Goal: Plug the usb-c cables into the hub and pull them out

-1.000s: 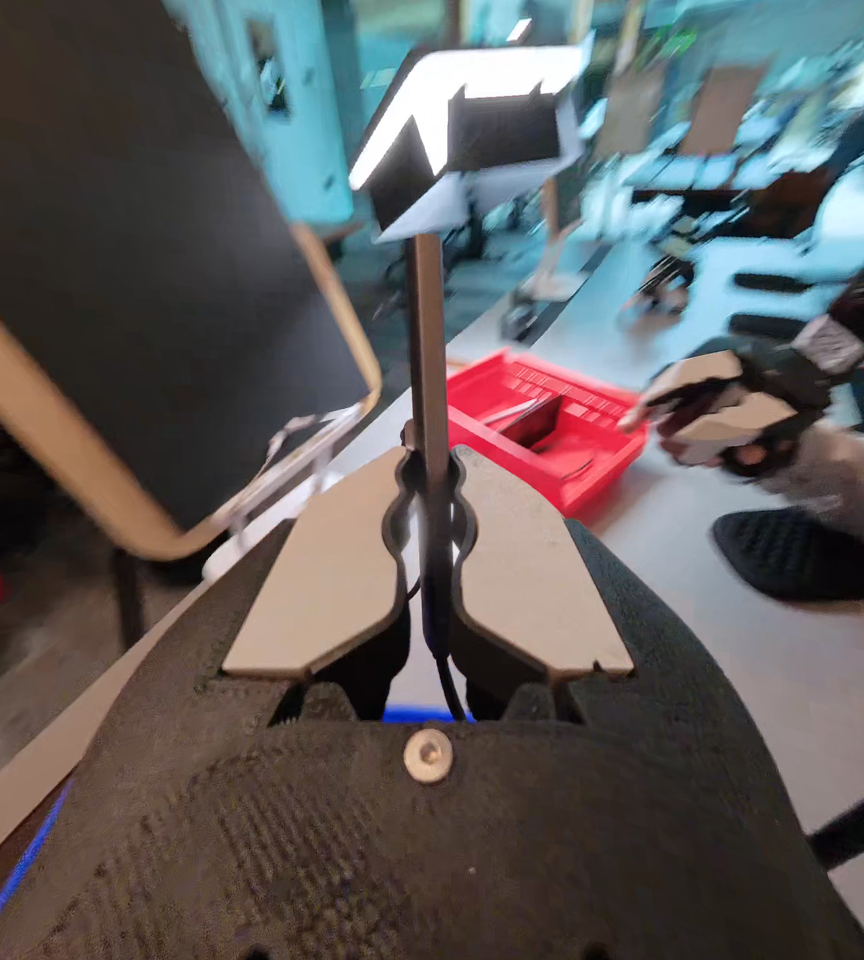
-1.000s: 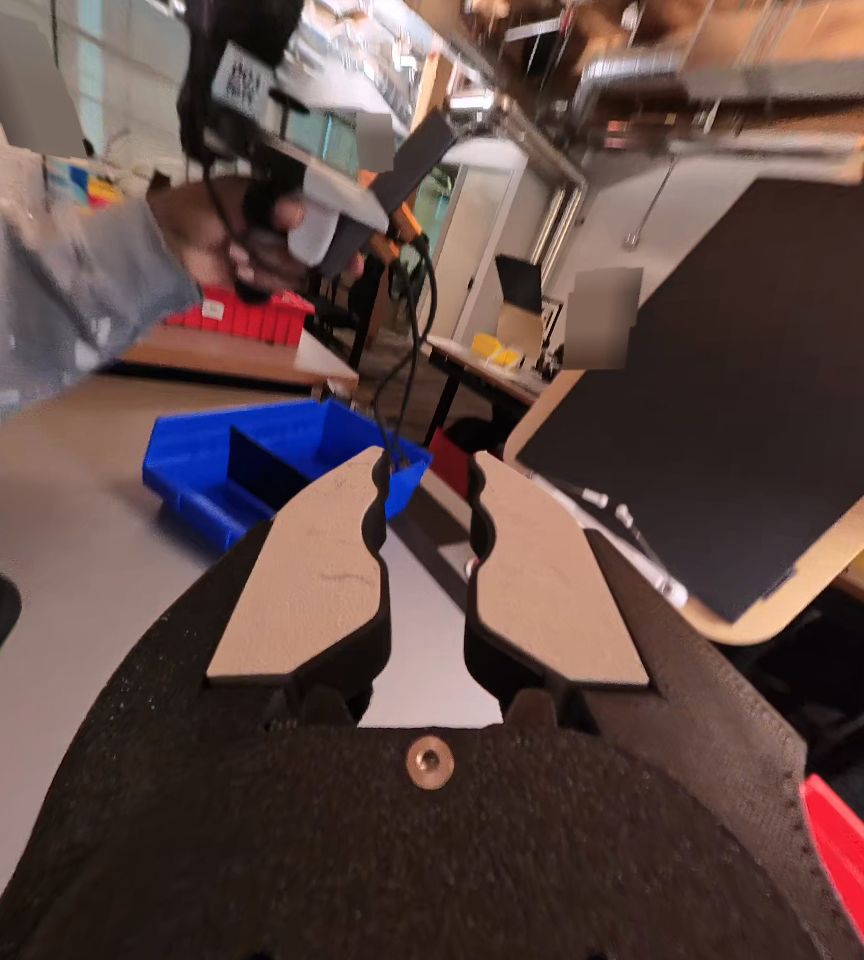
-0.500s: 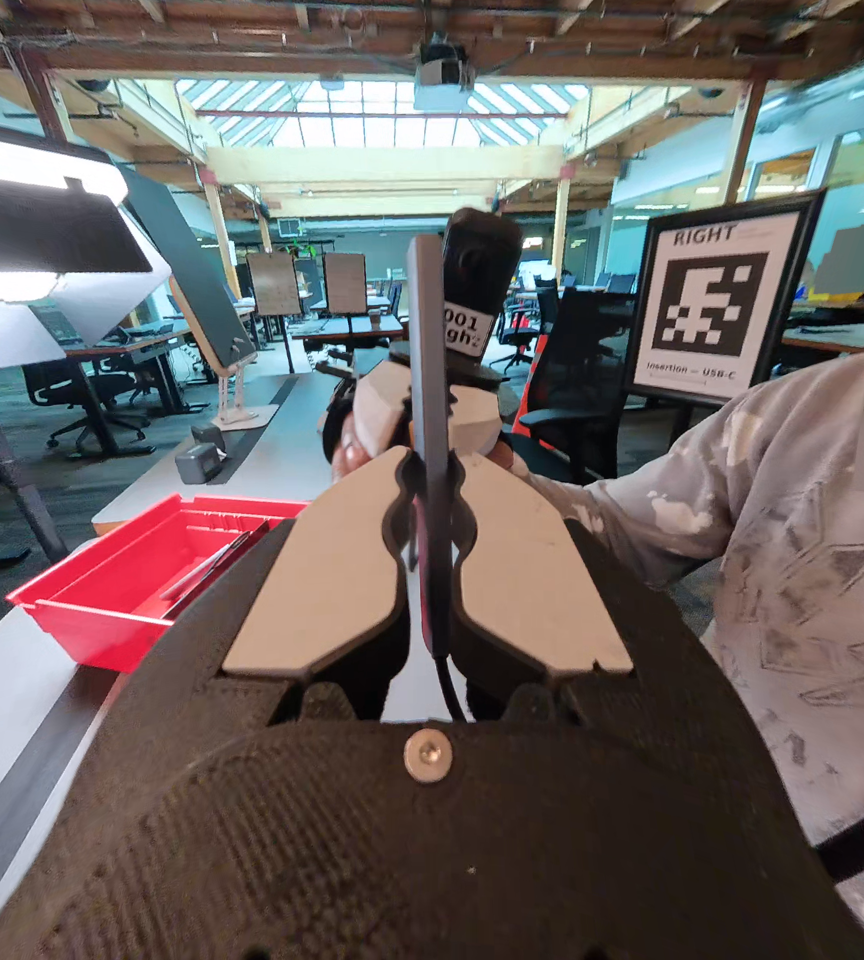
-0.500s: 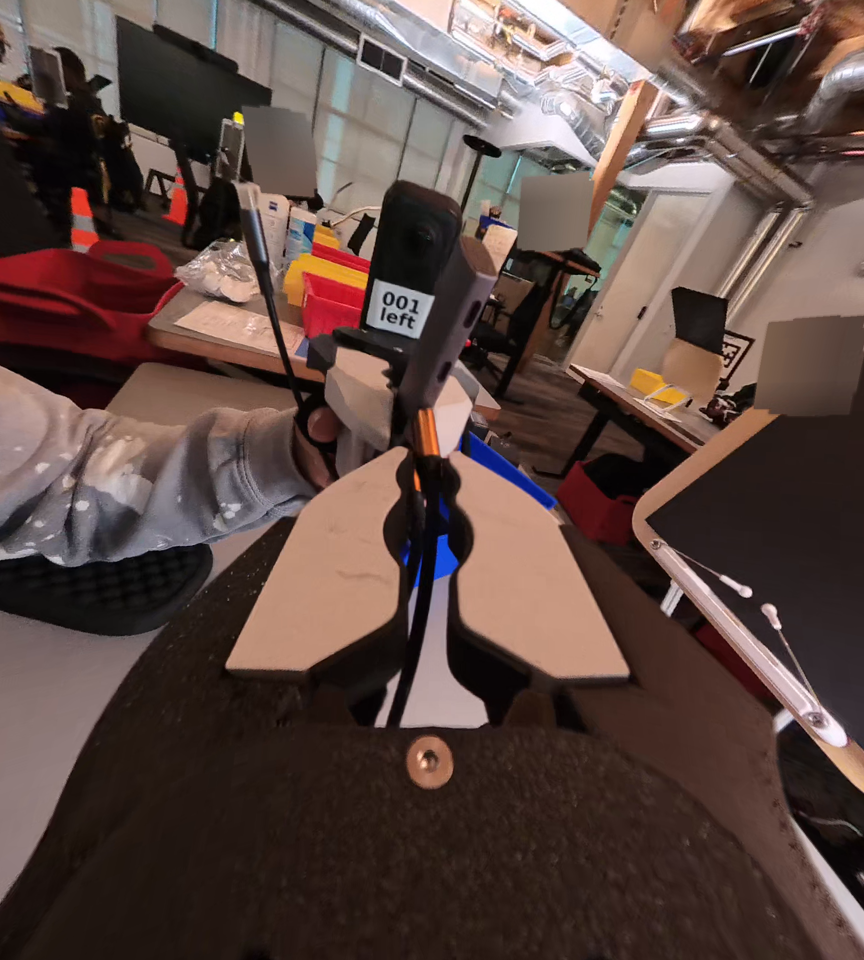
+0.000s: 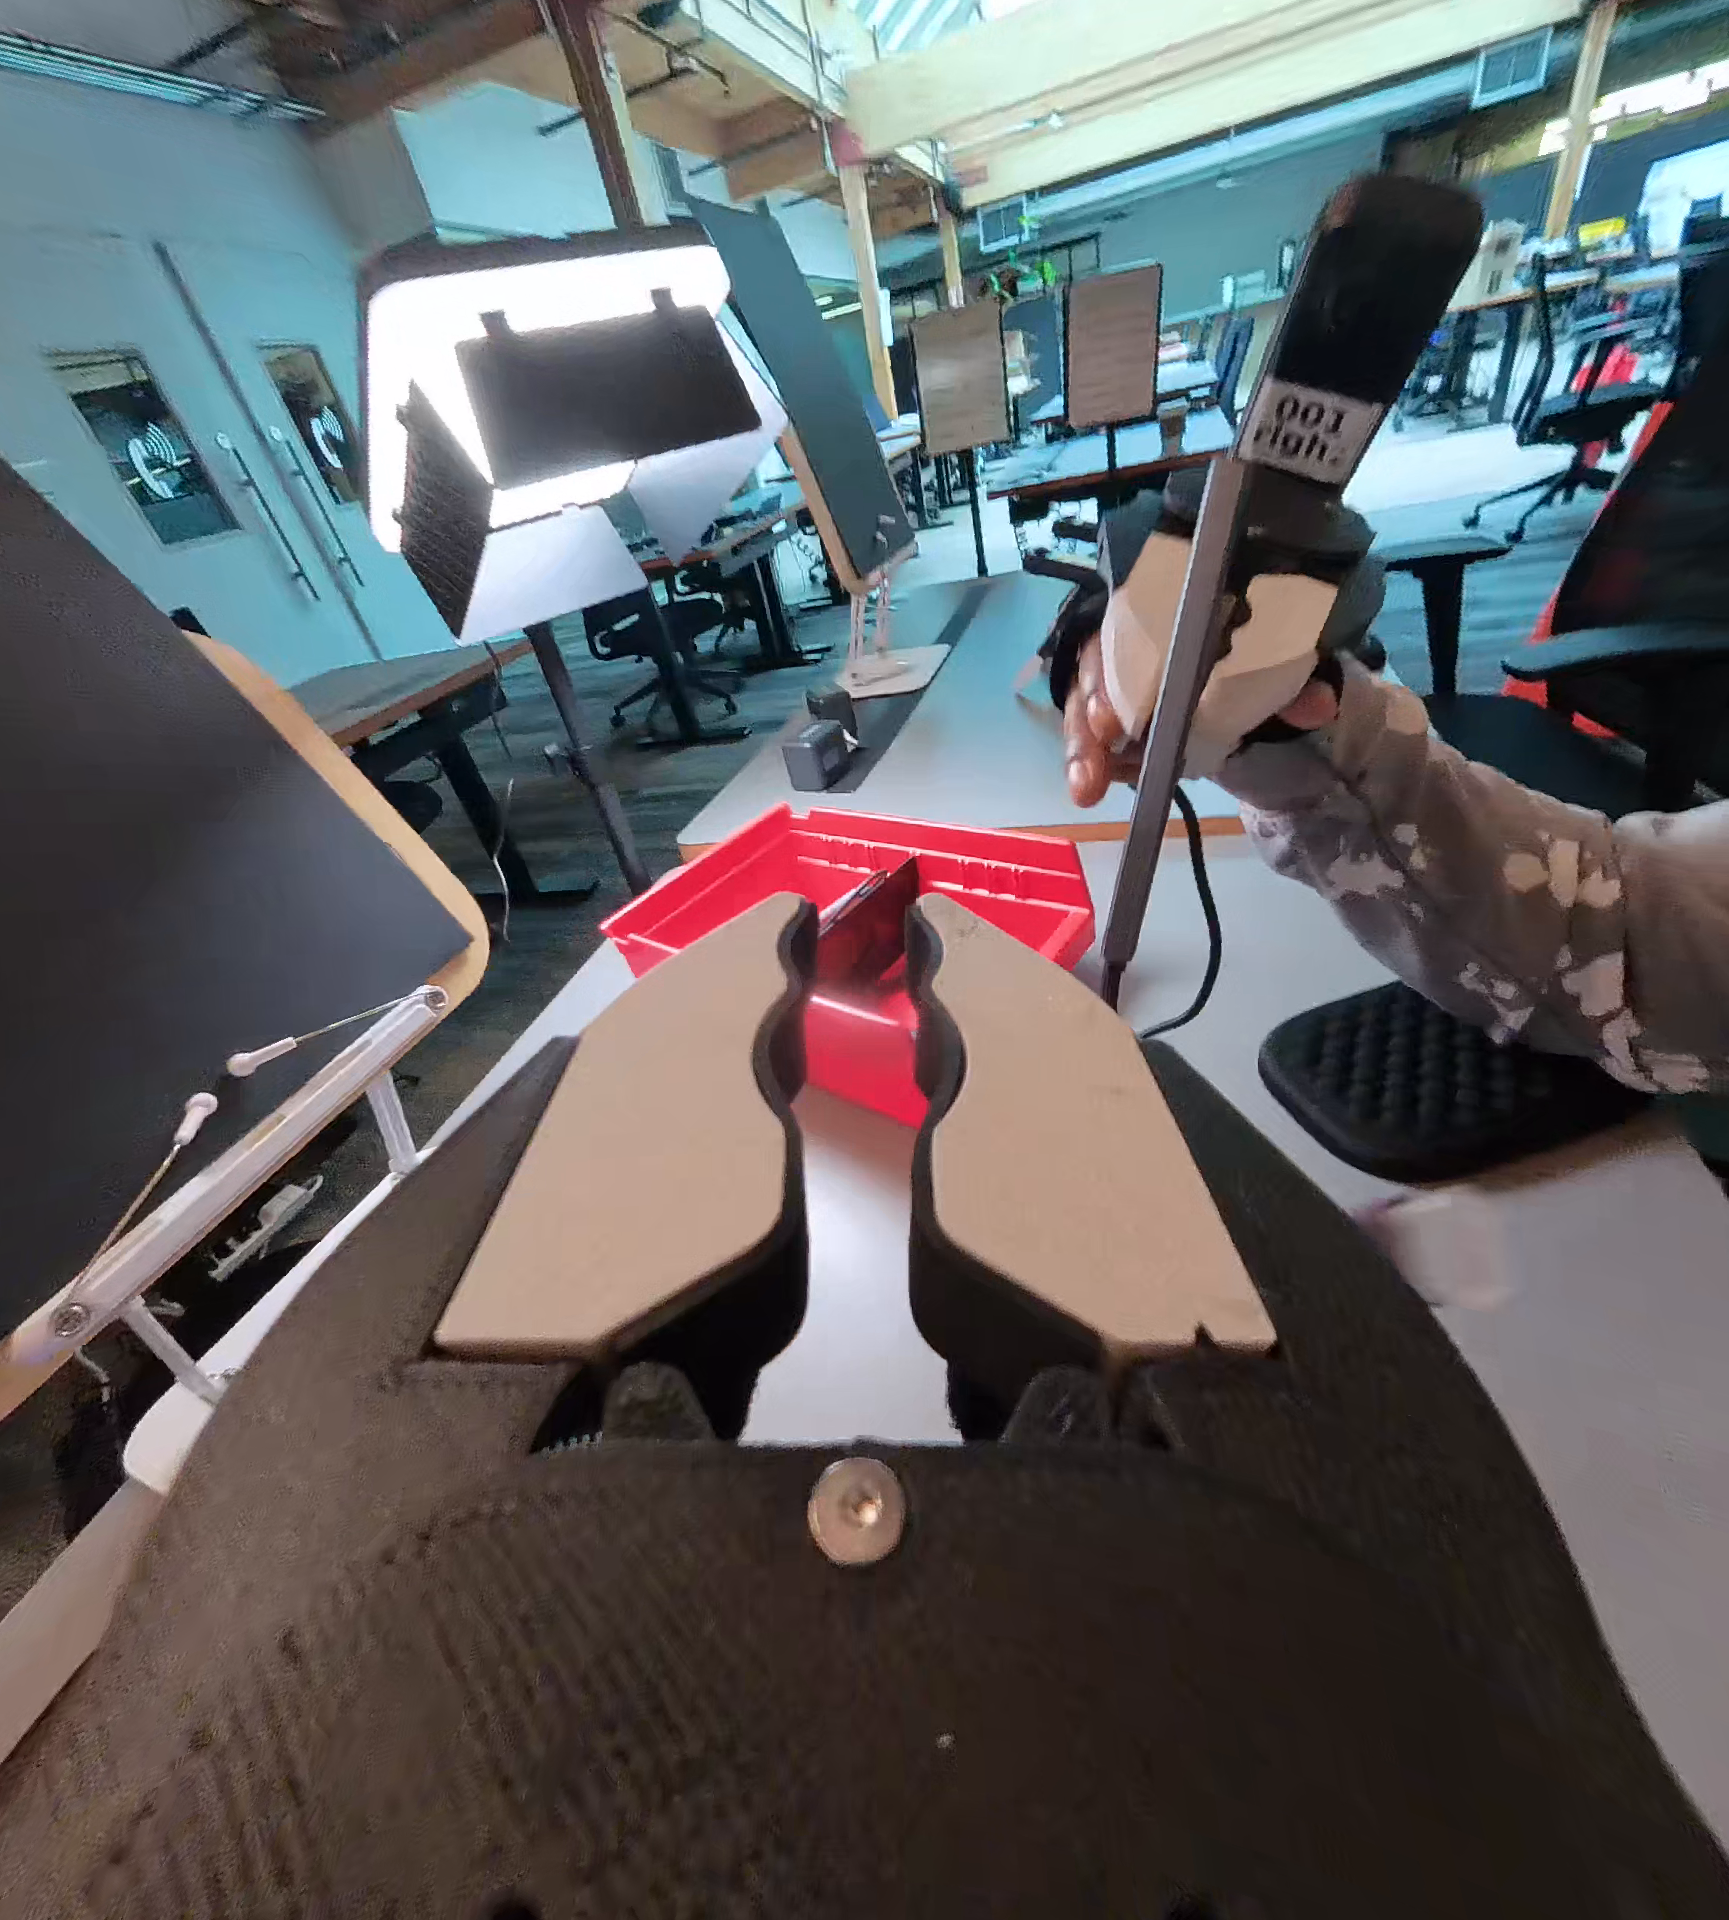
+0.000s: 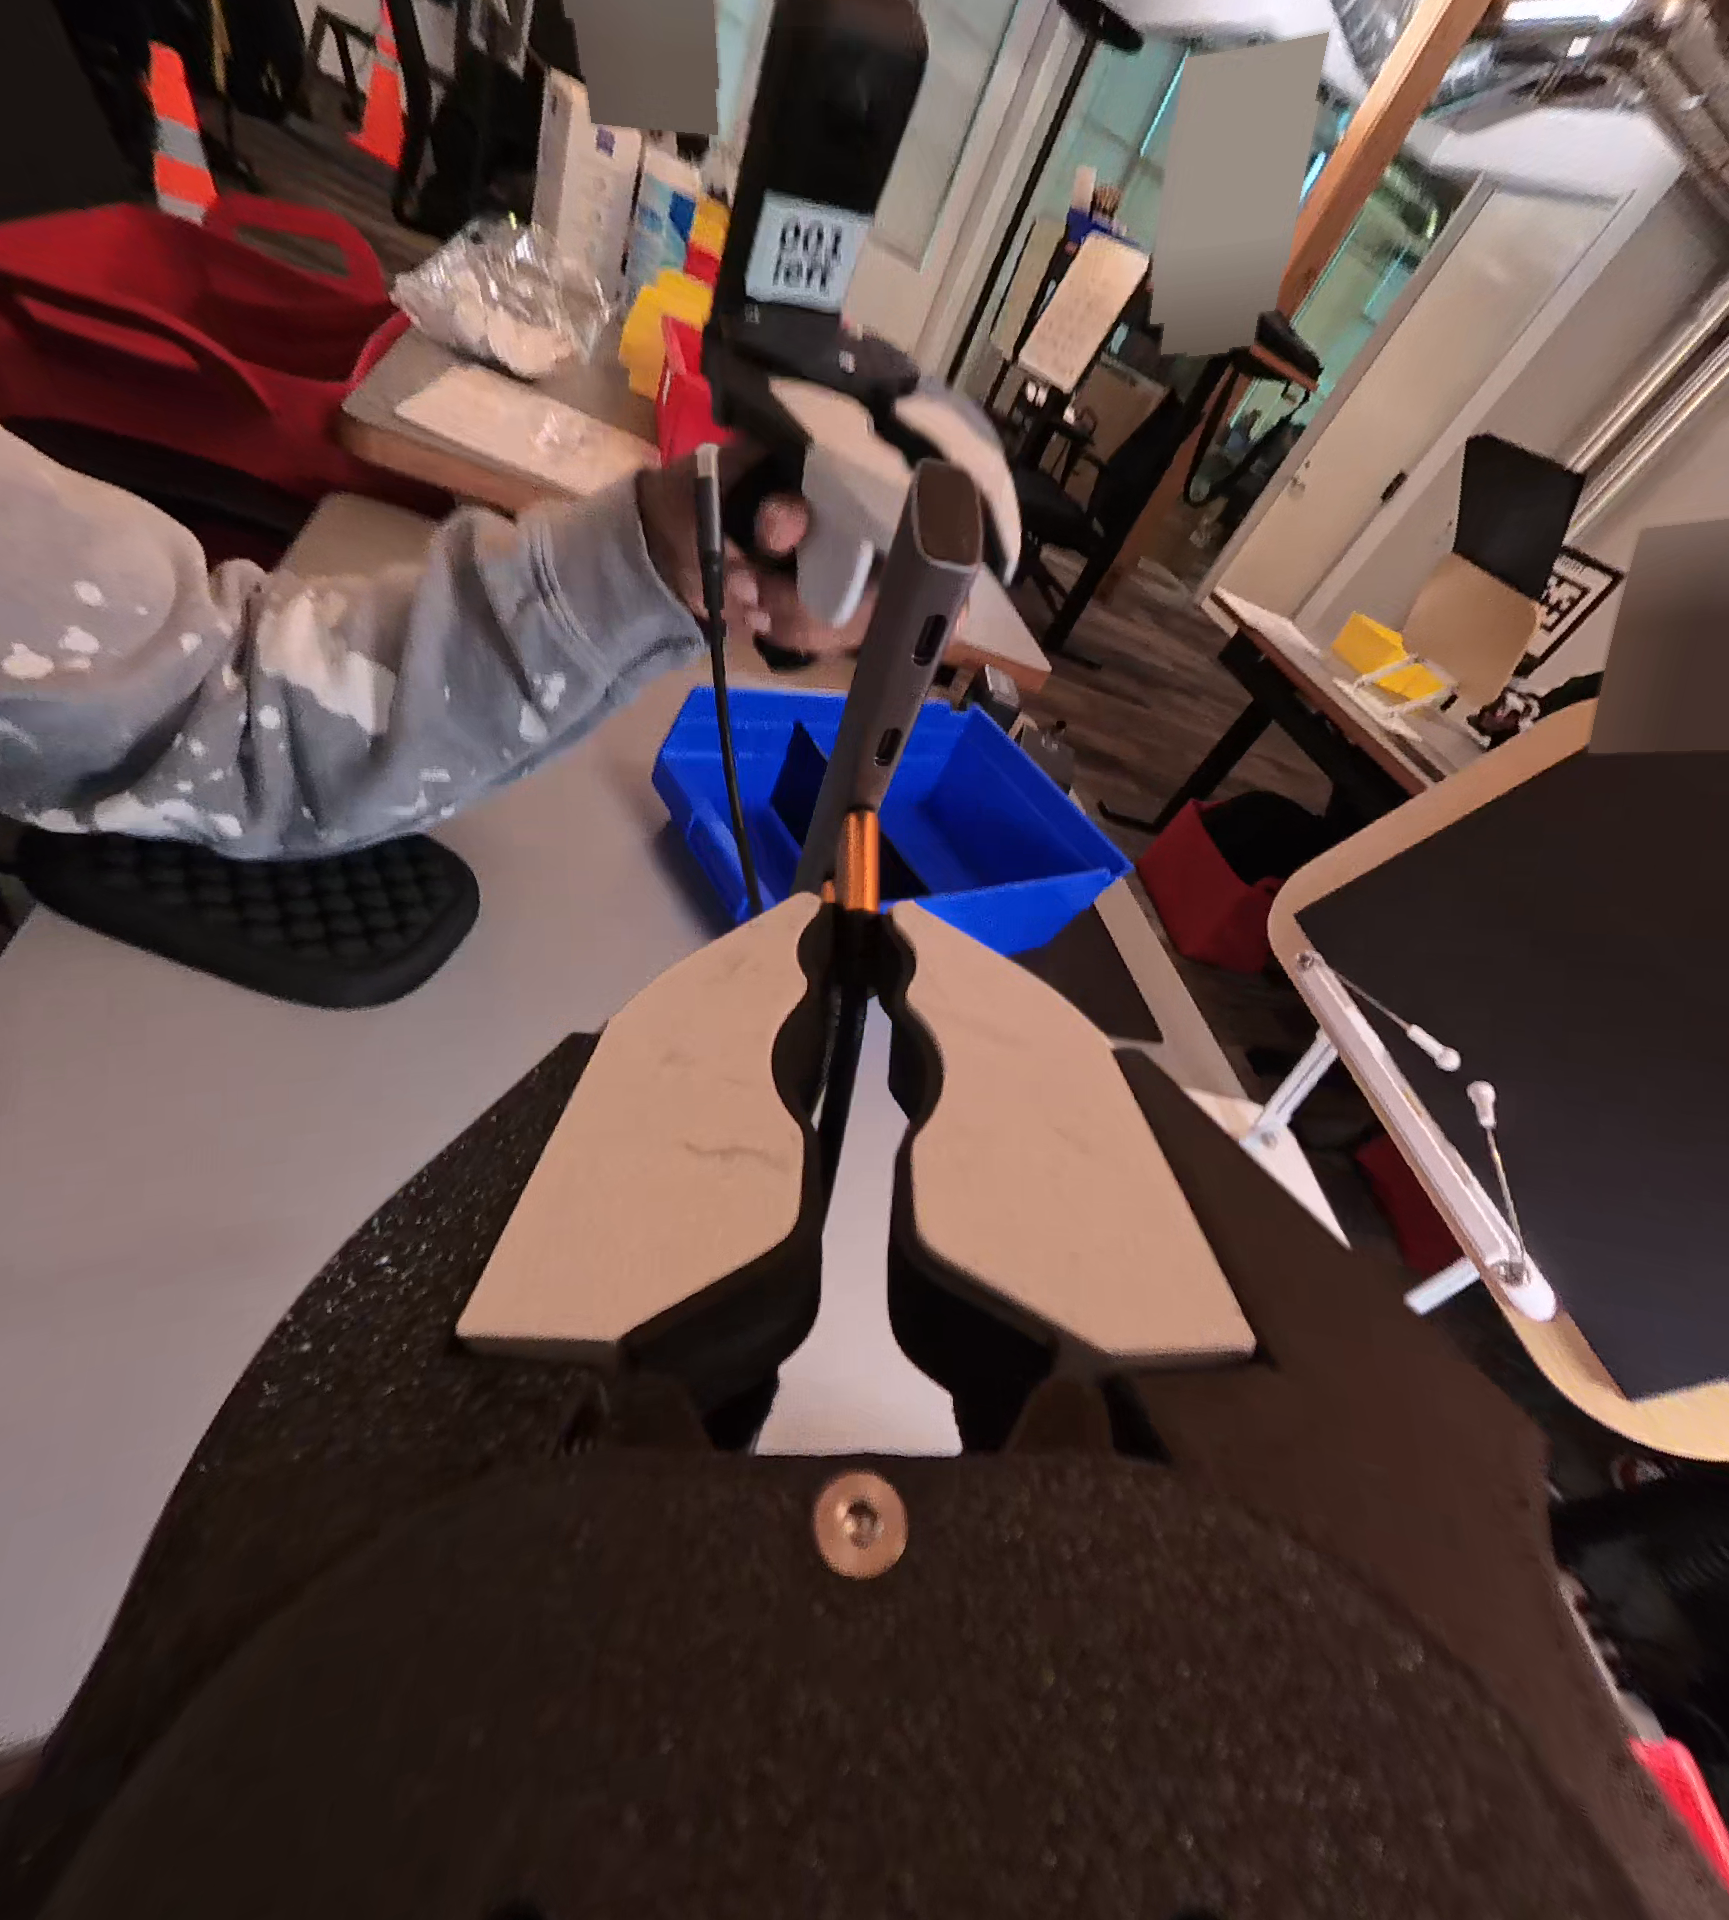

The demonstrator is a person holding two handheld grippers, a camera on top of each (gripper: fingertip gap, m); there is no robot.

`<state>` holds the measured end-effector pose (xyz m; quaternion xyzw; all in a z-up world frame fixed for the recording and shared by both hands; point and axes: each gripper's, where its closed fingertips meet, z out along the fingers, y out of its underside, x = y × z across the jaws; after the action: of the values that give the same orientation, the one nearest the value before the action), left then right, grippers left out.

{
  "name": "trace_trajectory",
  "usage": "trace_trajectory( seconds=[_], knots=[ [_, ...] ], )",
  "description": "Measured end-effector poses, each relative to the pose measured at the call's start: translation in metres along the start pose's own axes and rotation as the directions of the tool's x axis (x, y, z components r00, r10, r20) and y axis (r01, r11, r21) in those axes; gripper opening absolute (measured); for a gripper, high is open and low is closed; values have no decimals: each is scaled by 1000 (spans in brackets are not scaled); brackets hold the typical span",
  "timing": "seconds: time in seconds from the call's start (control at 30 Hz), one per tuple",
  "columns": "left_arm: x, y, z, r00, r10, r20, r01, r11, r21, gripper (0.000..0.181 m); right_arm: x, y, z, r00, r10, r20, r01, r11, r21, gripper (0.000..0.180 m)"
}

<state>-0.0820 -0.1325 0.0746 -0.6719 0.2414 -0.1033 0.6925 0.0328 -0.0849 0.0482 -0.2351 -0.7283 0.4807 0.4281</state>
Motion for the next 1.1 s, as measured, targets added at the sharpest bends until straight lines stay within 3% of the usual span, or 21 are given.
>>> trace_trajectory(
  seconds=[0.17,0.33,0.47,0.57,0.63,0.7,1.1],
  knots=[
    [20,-12,0,999,35,-26,-35,999,-16,19,-1,35,18,999,-37,-19,32,976,-215,7],
    [54,3,26,994,78,-82,-91,983,-162,30,2,62,39,997,-66,-37,50,942,-333,7],
    [62,32,50,989,68,-129,-100,961,-258,38,-5,47,45,999,-48,-4,46,971,-233,7],
    [71,42,60,977,23,-213,-75,968,-240,39,-12,26,43,999,-29,26,32,992,-121,7],
    [76,38,64,968,0,-249,-50,980,-194,31,-18,15,42,998,-9,64,13,998,-59,7],
    [83,29,64,960,5,-281,-47,988,-145,11,-19,10,41,998,-4,66,6,1000,-28,7],
    [88,13,60,953,9,-302,-29,998,-64,11,-19,-12,38,993,65,96,-78,988,130,8]
  ],
)
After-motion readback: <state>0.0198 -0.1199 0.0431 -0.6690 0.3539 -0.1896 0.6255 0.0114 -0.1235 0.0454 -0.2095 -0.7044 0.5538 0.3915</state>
